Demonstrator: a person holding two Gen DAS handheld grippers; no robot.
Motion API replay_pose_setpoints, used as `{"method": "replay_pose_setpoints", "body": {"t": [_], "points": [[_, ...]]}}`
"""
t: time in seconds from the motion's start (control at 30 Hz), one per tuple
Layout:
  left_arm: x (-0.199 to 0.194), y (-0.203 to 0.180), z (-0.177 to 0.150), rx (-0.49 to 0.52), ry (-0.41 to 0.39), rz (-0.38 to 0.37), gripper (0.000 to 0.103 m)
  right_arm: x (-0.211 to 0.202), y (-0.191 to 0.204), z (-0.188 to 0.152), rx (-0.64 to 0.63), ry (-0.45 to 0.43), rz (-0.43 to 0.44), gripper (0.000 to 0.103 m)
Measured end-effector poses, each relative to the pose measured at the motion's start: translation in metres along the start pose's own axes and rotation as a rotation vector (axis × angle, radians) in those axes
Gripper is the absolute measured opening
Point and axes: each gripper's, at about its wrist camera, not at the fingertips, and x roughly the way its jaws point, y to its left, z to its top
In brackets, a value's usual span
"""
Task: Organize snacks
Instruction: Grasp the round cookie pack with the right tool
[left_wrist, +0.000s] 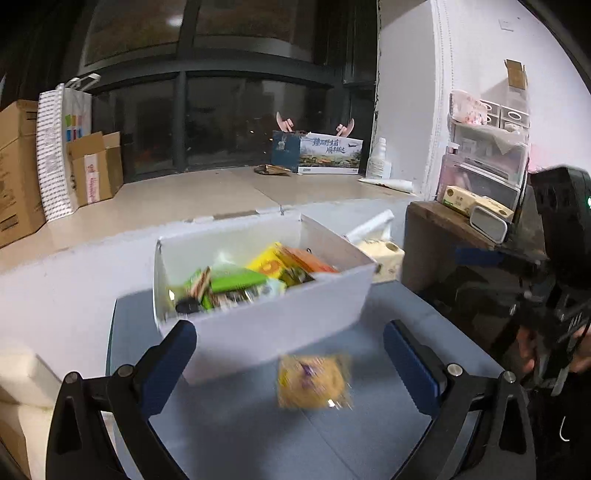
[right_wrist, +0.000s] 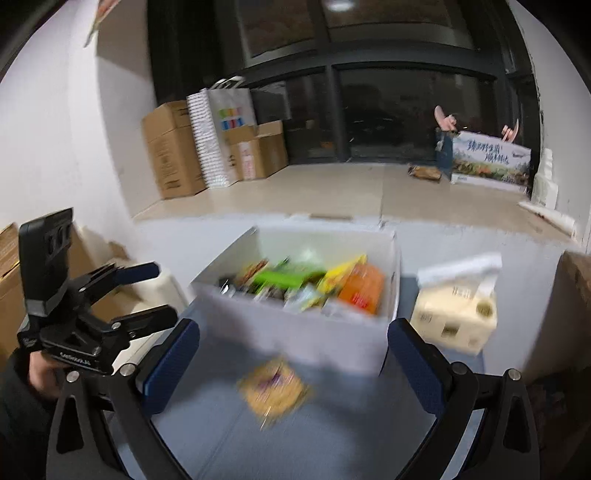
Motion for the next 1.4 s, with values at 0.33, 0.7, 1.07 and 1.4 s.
{"method": "replay_pose_setpoints", "body": {"t": [0.33,0.7,1.07,1.4], "points": [[-0.026,-0.050,-0.083,-0.013,0.083,-0.048,0.103,-0.025,-0.001,-0.097,0.070,0.070,0.054,0.103],[-0.037,-0.049,-0.123,-0.084,0.182,-0.060,0.103,0.054,0.009,-0.090,-0.105,0.202,0.082,0.103],[-0.041,-0.038,-0.136,-0.113,0.211,-0.050,0.103,0.179,0.032,-0.059,-0.282,0.388,0.106,0.103],[-0.036,-0.033,-0.145,-0.133,0.230,-0.055,0.103,0.200,0.029,-0.071,-0.287,0.479,0.075,0.078]]}}
